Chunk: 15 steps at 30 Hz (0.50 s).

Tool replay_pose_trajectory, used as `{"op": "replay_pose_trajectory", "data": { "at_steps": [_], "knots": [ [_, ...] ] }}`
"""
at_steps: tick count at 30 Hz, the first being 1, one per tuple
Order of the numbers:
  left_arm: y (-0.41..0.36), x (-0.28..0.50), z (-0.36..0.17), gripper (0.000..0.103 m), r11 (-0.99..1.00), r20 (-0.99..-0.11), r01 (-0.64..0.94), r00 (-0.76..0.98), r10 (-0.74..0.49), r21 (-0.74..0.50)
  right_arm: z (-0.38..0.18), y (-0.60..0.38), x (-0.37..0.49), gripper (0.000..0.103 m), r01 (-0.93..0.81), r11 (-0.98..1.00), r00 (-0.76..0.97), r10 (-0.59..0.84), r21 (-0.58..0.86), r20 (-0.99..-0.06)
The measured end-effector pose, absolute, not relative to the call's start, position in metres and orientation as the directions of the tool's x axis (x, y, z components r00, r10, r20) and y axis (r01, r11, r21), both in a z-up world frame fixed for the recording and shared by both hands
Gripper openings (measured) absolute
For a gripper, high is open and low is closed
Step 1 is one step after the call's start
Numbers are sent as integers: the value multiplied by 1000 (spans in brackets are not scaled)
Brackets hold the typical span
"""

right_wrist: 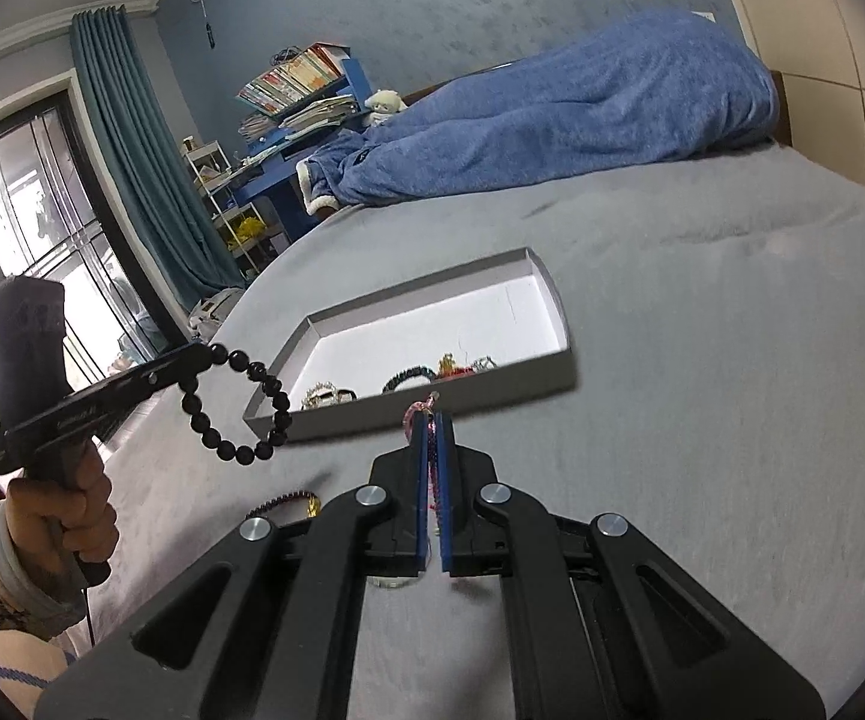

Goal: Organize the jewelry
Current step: 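Lower the black bead bracelet into the box with the left tool while the right tool carries the pink bracelet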

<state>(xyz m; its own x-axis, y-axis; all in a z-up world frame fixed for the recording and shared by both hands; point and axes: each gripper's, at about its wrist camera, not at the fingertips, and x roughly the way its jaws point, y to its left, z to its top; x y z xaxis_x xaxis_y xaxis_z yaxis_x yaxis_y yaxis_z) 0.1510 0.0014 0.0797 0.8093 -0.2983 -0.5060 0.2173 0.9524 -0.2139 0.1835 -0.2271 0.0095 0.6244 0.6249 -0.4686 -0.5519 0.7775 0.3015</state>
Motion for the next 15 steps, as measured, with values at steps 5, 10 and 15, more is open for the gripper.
{"op": "replay_pose_trajectory", "data": {
  "at_steps": [5, 10, 15],
  "knots": [
    [12, 173, 85, 15, 958, -498, 159, 827, -260, -237, 20, -215, 193, 2, -568, 774, 623, 627, 280, -468],
    [17, 193, 84, 15, 966, -504, 113, 835, -219, -233, 36, -200, 203, 2, -590, 768, 623, 630, 249, -464],
    [26, 212, 73, 15, 967, -524, 41, 834, -172, -252, 46, -183, 210, 2, -610, 759, 617, 635, 228, -465]
  ]
}}
